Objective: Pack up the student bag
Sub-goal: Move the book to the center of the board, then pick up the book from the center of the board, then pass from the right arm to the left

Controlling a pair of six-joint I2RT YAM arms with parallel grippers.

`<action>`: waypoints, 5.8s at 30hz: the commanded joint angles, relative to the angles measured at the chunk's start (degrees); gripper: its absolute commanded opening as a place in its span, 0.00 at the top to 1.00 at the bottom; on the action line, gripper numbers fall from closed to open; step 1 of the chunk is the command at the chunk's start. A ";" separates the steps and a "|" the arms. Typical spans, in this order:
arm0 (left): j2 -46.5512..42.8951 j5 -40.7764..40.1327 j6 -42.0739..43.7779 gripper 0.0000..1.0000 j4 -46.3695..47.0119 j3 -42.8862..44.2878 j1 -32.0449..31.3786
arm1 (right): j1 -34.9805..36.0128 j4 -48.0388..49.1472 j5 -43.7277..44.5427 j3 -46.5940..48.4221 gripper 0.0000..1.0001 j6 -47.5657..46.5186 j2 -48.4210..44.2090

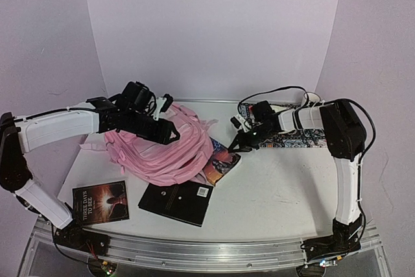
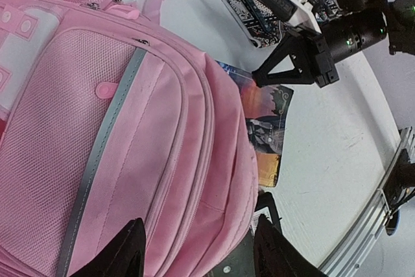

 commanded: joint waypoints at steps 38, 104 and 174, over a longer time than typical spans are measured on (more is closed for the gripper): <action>14.06 1.68 -18.19 0.29 16.29 0.56 -17.28 | 3.46 -8.02 9.27 -26.74 0.42 12.49 -24.11; 10.50 0.66 -32.62 0.14 42.39 -13.27 -14.96 | 5.39 17.26 -9.86 -33.82 1.00 27.35 -46.57; 16.64 22.37 -55.48 1.00 110.60 -26.51 -11.42 | 9.18 20.85 4.49 -41.79 0.62 26.77 -43.29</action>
